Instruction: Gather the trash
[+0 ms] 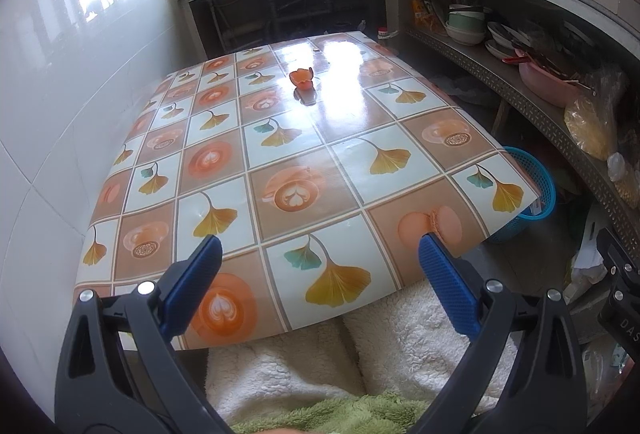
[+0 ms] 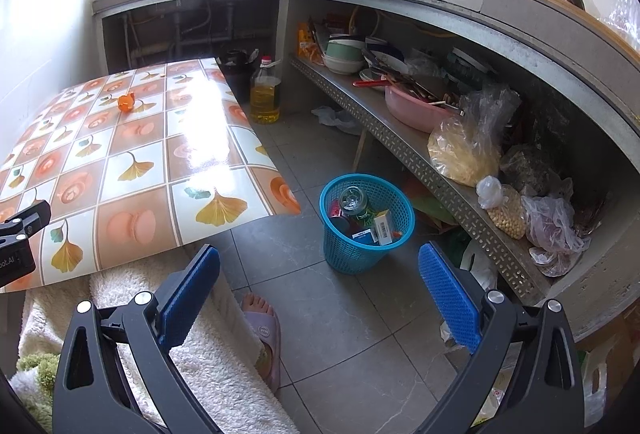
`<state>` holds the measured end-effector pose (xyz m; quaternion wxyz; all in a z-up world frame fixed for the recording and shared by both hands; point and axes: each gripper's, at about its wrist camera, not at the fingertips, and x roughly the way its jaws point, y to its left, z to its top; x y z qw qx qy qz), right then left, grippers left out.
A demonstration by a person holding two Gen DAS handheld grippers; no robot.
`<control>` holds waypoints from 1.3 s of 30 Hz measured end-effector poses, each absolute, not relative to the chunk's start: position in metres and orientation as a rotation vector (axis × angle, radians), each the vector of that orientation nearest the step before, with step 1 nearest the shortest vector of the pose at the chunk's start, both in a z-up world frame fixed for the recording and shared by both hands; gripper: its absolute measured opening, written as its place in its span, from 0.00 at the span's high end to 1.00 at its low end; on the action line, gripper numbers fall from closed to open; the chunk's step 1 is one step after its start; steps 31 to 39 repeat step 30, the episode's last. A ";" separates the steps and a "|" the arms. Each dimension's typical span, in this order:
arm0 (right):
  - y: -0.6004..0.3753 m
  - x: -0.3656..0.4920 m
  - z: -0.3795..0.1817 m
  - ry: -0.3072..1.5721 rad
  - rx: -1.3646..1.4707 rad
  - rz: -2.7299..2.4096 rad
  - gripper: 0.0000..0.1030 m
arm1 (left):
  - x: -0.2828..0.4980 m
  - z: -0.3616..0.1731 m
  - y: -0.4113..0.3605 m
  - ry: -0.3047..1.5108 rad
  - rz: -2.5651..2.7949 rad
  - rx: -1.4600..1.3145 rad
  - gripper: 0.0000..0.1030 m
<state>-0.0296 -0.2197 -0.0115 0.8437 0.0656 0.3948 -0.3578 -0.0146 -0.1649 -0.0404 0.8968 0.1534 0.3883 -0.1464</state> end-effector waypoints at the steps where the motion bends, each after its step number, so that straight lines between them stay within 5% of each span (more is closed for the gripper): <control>1: -0.220 -0.030 -0.011 0.833 0.138 -0.756 0.06 | -0.015 -0.041 -0.165 0.804 -0.303 0.318 0.08; 39: -0.221 -0.028 -0.010 0.831 0.139 -0.755 0.06 | -0.014 -0.037 -0.165 0.801 -0.299 0.314 0.08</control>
